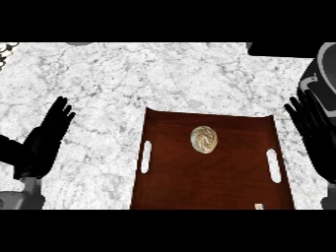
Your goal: Pick the cupcake from the tray and place it in the pot
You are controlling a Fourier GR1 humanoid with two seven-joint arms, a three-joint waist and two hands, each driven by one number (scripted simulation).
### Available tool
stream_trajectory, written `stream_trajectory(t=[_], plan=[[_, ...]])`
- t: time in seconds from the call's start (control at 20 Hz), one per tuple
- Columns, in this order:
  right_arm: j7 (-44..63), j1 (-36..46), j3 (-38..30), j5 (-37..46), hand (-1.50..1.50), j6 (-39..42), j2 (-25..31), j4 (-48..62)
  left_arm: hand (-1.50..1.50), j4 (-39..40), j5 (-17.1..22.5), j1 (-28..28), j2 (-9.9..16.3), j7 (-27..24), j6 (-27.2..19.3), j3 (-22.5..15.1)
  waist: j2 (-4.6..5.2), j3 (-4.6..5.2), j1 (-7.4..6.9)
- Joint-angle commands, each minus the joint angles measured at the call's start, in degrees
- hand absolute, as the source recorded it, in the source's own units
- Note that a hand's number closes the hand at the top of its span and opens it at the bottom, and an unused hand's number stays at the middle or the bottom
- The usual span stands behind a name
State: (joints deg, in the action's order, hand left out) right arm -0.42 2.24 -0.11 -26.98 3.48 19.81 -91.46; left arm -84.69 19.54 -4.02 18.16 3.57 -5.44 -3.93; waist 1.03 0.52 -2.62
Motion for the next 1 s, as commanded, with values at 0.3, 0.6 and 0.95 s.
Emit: stream_trajectory(t=[0.3, 0.6, 0.95], plan=[[-4.4, 25.6, 8.2, 6.6, 1.5, 22.7, 9.7, -6.0, 0.0, -3.5, -2.2, -7.6, -0.2, -3.2, 0.1, -0.8, -2.5, 0.12, -6.65], [-19.8, 31.6, 10.2, 8.4, -1.5, 38.9, 10.0, 5.8, 0.0, -4.3, -4.0, -13.3, -2.3, -4.3, -2.9, -1.1, 2.01, -1.17, -5.88], [-34.4, 37.8, 11.7, 20.8, -1.5, 46.4, 15.4, 9.9, 0.0, -3.2, -4.6, -14.6, -2.5, -3.9, -4.6, 0.0, 1.6, -0.99, -4.08]])
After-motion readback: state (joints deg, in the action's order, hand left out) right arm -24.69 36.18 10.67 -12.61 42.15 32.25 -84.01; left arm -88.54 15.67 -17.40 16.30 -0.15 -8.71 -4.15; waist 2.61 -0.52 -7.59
